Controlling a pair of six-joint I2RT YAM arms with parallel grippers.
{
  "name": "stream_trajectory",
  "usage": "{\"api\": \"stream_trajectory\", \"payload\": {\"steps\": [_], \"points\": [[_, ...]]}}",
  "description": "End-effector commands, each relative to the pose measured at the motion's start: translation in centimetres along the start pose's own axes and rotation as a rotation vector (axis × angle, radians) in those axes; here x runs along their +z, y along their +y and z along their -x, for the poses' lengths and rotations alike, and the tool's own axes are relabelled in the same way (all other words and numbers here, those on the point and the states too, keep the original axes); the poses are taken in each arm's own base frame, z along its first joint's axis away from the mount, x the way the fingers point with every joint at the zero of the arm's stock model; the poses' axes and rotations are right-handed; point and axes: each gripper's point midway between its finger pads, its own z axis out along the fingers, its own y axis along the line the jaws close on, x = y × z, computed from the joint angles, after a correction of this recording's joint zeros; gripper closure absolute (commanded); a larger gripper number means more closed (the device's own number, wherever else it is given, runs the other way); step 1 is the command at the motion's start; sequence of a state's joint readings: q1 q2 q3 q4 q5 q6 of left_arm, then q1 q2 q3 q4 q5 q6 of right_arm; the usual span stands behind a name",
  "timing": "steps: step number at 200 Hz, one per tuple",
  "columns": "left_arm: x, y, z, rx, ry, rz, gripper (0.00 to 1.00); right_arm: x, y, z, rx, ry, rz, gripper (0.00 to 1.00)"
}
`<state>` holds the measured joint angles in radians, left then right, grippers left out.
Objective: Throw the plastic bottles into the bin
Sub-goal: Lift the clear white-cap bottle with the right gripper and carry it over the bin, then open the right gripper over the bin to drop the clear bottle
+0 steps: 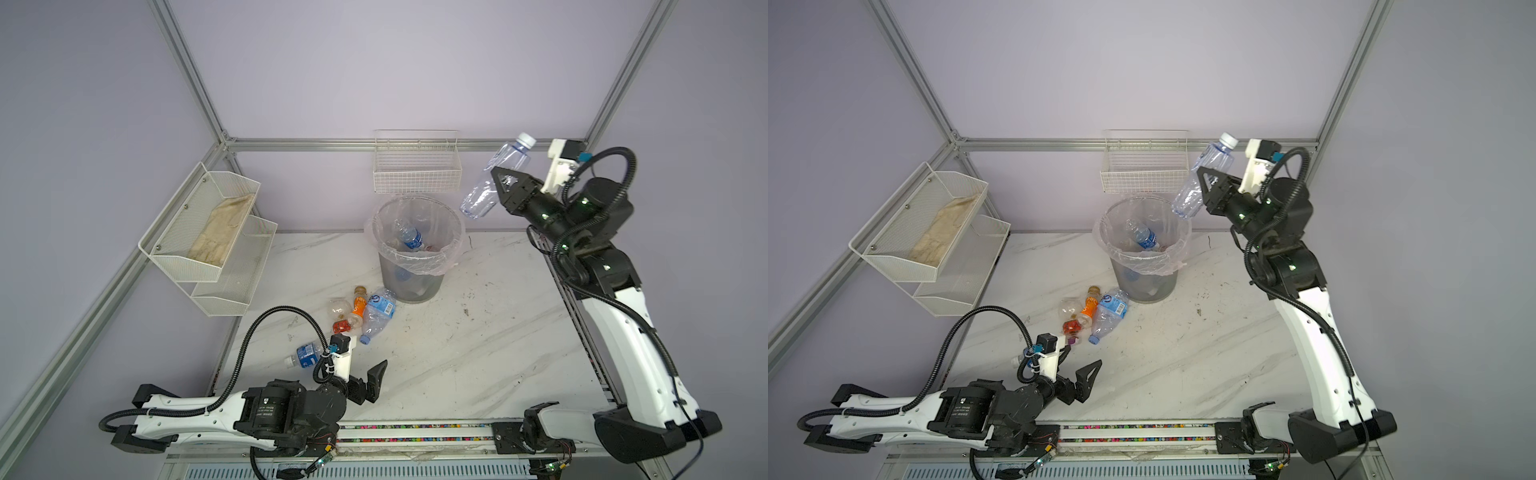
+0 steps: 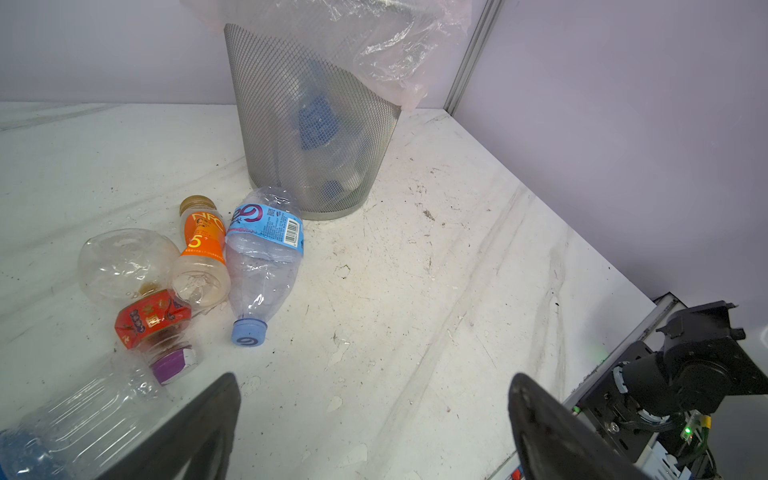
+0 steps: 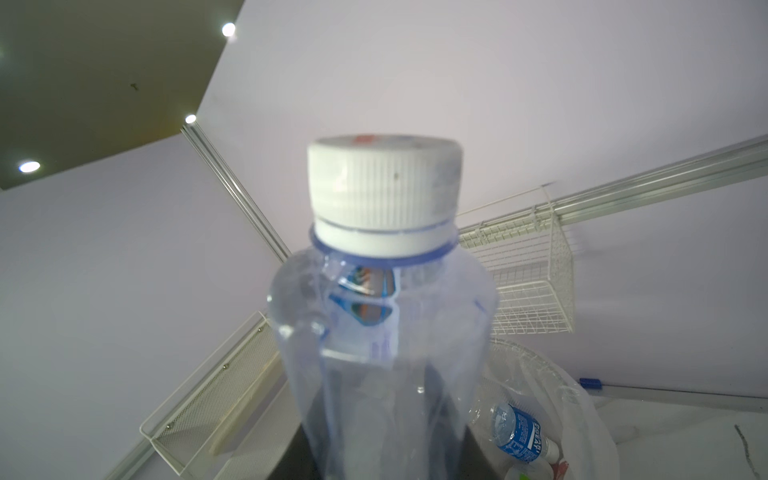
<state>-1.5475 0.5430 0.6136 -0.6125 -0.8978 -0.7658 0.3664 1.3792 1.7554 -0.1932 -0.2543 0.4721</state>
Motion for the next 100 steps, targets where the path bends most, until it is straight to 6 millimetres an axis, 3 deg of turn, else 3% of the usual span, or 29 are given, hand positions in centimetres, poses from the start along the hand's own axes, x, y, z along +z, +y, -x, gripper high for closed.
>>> {"api": "stream_trajectory", "payload": {"steps": [1, 14, 19, 23, 56, 100], "points": [[-0.6, -0.5, 2.2, -0.042, -0.04, -0.008, 0.02, 6.8, -3.4, -8.4, -0.012, 0.18, -0.081, 0.9], [-0.7, -0.7, 2.4, -0.042, -0.034, -0.015, 0.02, 9.0, -6.4, -11.7, -0.019, 0.256, -0.158, 0.49], [-0.8, -0.8, 2.4, -0.04, -0.029, -0.018, 0.02, 9.2, -7.4, -11.7, -0.065, 0.25, -0.2, 0.17], [-0.8, -0.8, 2.4, -0.041, -0.024, -0.02, 0.02, 9.1, -7.5, -11.7, -0.075, 0.236, -0.211, 0.04], [-1.0, -0.3, 1.9, -0.044, 0.003, -0.006, 0.02, 6.0, -4.3, -7.5, -0.087, 0.072, -0.15, 0.02], [-0.8, 0.0, 2.0, -0.033, -0.013, 0.024, 0.02, 3.7, -3.4, -6.5, -0.119, 0.066, -0.15, 0.02]]}}
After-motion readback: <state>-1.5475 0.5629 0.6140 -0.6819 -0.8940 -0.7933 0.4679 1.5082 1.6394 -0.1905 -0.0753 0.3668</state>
